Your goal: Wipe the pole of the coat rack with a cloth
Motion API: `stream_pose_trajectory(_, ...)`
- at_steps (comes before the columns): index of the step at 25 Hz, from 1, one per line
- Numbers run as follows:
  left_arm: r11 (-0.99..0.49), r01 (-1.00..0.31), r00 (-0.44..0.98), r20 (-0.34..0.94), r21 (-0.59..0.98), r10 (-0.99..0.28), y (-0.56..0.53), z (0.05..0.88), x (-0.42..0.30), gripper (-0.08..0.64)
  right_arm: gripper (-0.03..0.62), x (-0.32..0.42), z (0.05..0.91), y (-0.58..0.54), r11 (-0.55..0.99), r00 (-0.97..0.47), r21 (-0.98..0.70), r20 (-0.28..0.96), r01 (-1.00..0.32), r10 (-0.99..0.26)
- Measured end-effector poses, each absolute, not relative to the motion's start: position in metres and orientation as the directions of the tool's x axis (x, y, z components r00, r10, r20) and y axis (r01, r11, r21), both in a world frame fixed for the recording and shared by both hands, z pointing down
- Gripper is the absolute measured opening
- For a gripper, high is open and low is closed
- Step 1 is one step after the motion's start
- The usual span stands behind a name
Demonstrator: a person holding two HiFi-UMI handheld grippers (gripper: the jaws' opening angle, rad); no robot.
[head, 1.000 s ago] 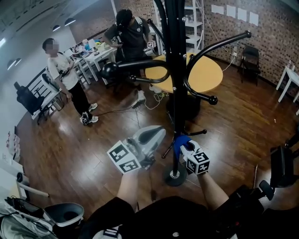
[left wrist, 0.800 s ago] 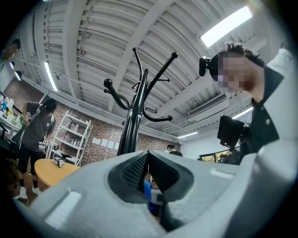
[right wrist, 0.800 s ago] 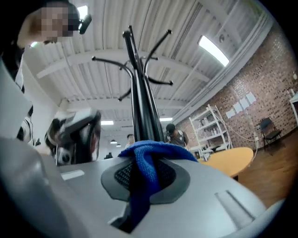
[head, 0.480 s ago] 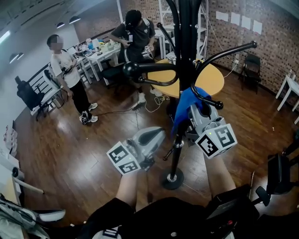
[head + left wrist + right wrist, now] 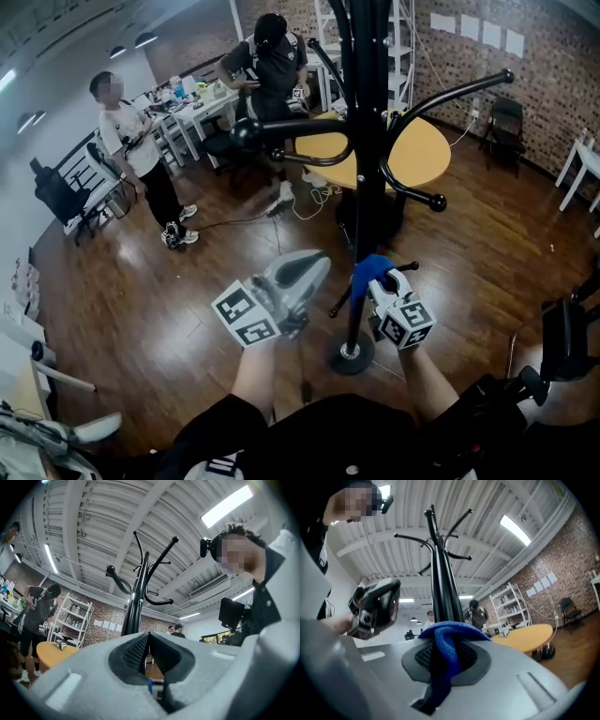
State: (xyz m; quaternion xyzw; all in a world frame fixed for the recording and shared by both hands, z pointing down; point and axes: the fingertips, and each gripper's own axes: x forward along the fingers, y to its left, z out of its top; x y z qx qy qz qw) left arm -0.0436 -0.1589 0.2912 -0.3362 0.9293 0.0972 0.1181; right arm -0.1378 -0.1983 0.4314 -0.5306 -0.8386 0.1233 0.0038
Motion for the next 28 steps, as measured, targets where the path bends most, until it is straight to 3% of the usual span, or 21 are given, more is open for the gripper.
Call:
stream_pose_trajectory(4, 0.745, -0.659, -0.738, -0.277, 0.101, -0.615, -0.164, 0.292, -0.047, 0.0, 0.025, -0.141, 0.524, -0.198, 0.435, -0.438, -0.301, 0.059, 0.849, 0.897)
stream_pose_trajectory(7, 0.742, -0.663, -0.735, -0.278, 0.101, -0.619, -0.167, 0.292, -0.049, 0.0, 0.025, -0.141, 0.527, -0.198, 0.442, -0.44, -0.338, 0.087, 0.831, 0.894)
stream_pose_trajectory(9, 0.743, -0.661, -0.736, -0.281, 0.102, -0.616, -0.167, 0.292, -0.049, 0.0, 0.023, -0.14, 0.49, -0.198, 0.433, -0.453, -0.335, 0.021, 0.837, 0.891)
stream_pose_trajectory(15, 0.744, -0.66, -0.734, -0.304, 0.103, -0.608, -0.166, 0.29, -0.043, 0.0, 0.023, -0.137, 0.287, -0.203, 0.397, -0.448, -0.212, -0.326, 0.893, 0.833)
stream_pose_trajectory(20, 0.747, -0.657, -0.733, -0.322, 0.106, -0.599, -0.163, 0.288, -0.042, 0.0, 0.025, -0.136, 0.179, -0.204, 0.372, -0.391, -0.134, -0.453, 0.919, 0.802)
stream_pose_trajectory(23, 0.753, -0.649, -0.739, -0.329, 0.108, -0.589, -0.157, 0.288, -0.039, 0.0, 0.025, -0.136, 0.194, -0.205, 0.37, -0.379, -0.112, -0.453, 0.922, 0.807)
stream_pose_trajectory(28, 0.761, -0.639, -0.749, -0.318, 0.111, -0.582, -0.149, 0.289, -0.04, 0.0, 0.025, -0.138, 0.324, -0.198, 0.401, -0.427, -0.148, -0.274, 0.904, 0.862)
